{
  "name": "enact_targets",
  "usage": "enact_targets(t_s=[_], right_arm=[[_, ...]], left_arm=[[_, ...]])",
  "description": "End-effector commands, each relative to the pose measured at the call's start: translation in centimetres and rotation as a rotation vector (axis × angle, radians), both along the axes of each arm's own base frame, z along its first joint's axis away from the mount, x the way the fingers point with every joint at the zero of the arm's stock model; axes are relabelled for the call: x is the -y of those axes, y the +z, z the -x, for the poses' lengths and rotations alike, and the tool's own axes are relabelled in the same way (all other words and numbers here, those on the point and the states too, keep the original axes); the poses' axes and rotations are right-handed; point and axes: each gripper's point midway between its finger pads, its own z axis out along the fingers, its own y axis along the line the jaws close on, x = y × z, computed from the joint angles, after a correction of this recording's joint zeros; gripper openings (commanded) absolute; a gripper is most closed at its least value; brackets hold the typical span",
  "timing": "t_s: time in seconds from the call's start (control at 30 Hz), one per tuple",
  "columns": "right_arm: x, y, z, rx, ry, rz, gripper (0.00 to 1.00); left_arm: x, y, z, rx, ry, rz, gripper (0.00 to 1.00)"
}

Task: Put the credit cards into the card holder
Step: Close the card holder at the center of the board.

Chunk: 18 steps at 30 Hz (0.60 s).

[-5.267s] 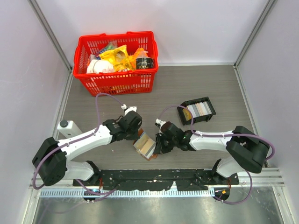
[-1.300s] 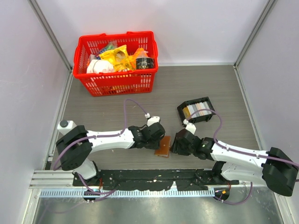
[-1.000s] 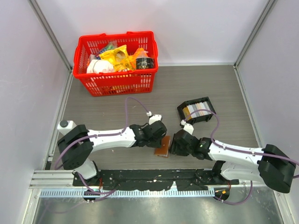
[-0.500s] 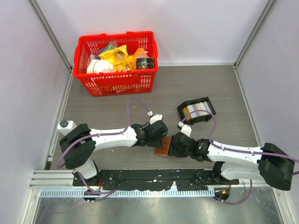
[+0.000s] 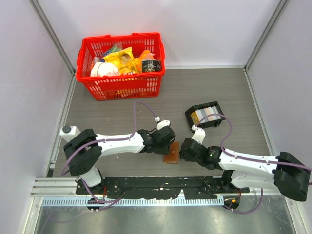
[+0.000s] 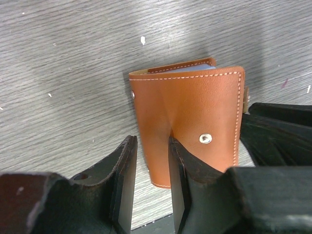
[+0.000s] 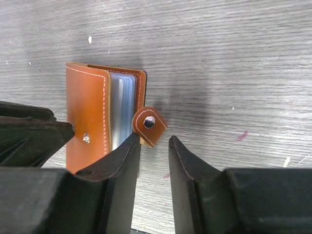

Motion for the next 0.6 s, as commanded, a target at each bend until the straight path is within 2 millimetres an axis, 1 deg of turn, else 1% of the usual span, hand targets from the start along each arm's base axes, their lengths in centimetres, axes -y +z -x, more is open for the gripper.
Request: enact_targets(t_s=[0.0,0.03,0.1,0.27,0.37,0.43,0.47,0.5,0.53,0.57], right_arm=[[1.3,0.9,-1.2,0.072,-0.091,-0.013,0.34],[1.3,0.9,-1.1,0.069,-0.096,-0.017,0.30],[1.3,0.9,-1.0,0.066,-0.092,-0.026,0.27],[1.3,1.1,-0.8,0.070,-0.085,-0.051,0.24],[0.8,1.9,-0.8,0.095,-0.059,-0.088,0.24],[0.4,2.7,-0.8,0.109,-0.047,-0.131,0.25],[0.2,3.4,-0.9,0.130,-0.038,-0.154,0.25],[0.2,3.7,-1.0,0.140,-0.039,-0.164,0.26],[0.2,4.5,-1.1,0.155,-0.052,-0.194,0.25],[0.6,4.7,-1.3,0.167,-0.073,-0.191,0.25]], left_arm=[[1.3,0.4,-0.6,0.009,-0.012,0.032,0.34],[1.3,0.1,-0.7,0.009,-0.011,0.027,0.34],[1.4,-0.3,-0.7,0.004,-0.015,0.022,0.33],[1.4,-1.3,-0.9,-0.001,-0.004,-0.005,0.33],[1.2,-2.0,-0.9,-0.008,0.002,-0.034,0.32],[0.9,-2.4,-0.9,-0.012,0.010,-0.053,0.32],[0.6,-2.7,-1.0,-0.014,0.018,-0.064,0.32],[0.4,-2.9,-0.9,-0.016,0.022,-0.071,0.32],[0.3,-3.0,-0.8,-0.017,0.026,-0.074,0.32],[0.2,-3.1,-0.9,-0.017,0.027,-0.073,0.32]])
